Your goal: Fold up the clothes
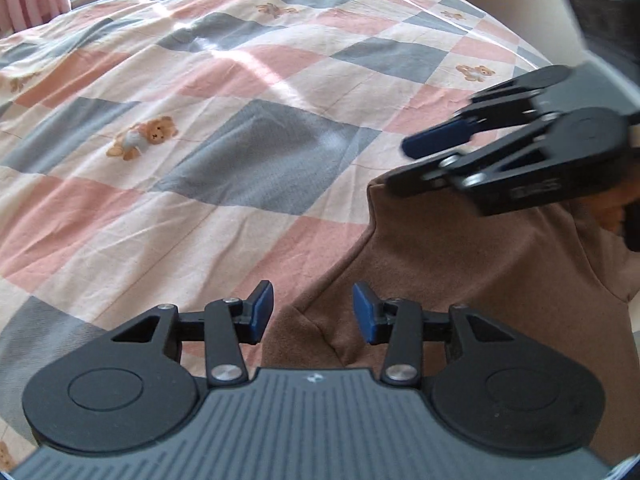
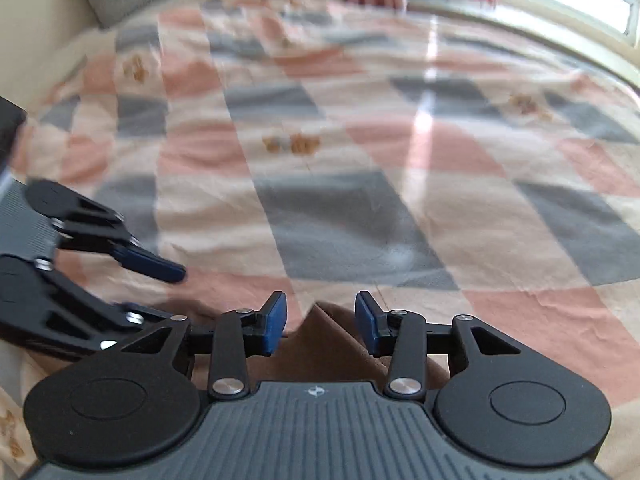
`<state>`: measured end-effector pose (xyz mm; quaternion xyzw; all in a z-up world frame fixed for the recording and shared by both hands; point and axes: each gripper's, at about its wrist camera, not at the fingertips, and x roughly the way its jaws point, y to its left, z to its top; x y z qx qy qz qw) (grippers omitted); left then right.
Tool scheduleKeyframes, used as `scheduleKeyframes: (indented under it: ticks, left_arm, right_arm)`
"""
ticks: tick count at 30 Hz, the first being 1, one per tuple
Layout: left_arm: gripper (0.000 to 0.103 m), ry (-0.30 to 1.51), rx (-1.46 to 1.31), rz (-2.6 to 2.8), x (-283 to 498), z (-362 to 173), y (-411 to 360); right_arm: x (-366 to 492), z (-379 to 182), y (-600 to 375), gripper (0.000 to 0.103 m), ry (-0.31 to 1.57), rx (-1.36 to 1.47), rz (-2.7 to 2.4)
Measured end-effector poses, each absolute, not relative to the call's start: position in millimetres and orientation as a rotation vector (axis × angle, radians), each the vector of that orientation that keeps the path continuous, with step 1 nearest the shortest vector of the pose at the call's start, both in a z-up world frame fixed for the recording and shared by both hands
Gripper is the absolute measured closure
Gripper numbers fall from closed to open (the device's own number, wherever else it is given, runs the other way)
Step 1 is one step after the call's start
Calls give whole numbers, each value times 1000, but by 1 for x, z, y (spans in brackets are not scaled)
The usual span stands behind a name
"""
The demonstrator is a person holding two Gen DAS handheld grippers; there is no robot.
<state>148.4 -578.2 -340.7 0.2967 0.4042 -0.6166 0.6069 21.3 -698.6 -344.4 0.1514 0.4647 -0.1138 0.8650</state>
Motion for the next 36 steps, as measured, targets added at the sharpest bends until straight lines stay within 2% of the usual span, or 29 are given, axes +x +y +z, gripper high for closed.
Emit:
scheduleKeyframes:
  ticks: [1, 2, 9, 12, 14, 15, 16, 17, 19, 20, 23, 27, 28, 31, 33, 35, 36]
  left_arm:
    - [64, 944, 677, -1431, 151, -343, -577]
    - [64, 954, 666, -1434, 153, -344, -576]
    - [64, 948, 607, -1488, 158, -340, -568]
    - [65, 922, 660, -1443, 153, -350, -576]
    - [69, 899, 720, -1386, 147, -357, -582]
    - [69, 887, 718, -1372, 146, -357, -581]
    - [71, 877, 710, -1360, 144, -356, -580]
    - [78, 876, 679, -1357, 144, -351, -577]
    - [89, 880, 609, -1413, 136, -338, -568]
    - [89, 881, 582, -1457, 130, -332, -564]
    - [89, 823, 651, -1616, 92, -333, -563]
    - [88, 793, 791, -1548, 79, -373, -580]
    - [89, 813, 779, -1498, 88, -382, -584]
    - [94, 857, 668, -1346, 112, -373, -585]
    - [94, 858, 604, -1279, 118, -356, -579]
    - [93, 865, 563, -1266, 115, -339, -566]
    - [93, 871, 555, -1279, 107, -333, -555]
  right_arm:
    - [27, -352, -701, 72, 1005, 328, -220]
    - [30, -357, -702, 101, 1021, 338, -196]
    - [21, -358, -729, 103, 866, 404, -277]
    - [23, -379, -739, 103, 900, 498, -341]
    - [7, -370, -743, 103, 831, 557, -421]
    - [-5, -361, -745, 101, 779, 586, -467]
    - [-21, -352, -745, 91, 728, 610, -507]
    - [-45, -341, -741, 82, 681, 625, -540]
    - [-94, -320, -733, 77, 585, 654, -606]
    - [-115, -314, -728, 77, 567, 663, -625]
    - [-159, -325, -706, 77, 680, 636, -624]
    - [-186, -368, -712, 82, 854, 560, -775]
    - [-195, -375, -719, 103, 861, 569, -809]
    - [-219, -366, -715, 103, 799, 604, -825]
    - [-227, -349, -700, 91, 761, 568, -839]
    - [-233, -335, -671, 62, 726, 554, -828]
    - [-237, -331, -655, 60, 716, 563, -806]
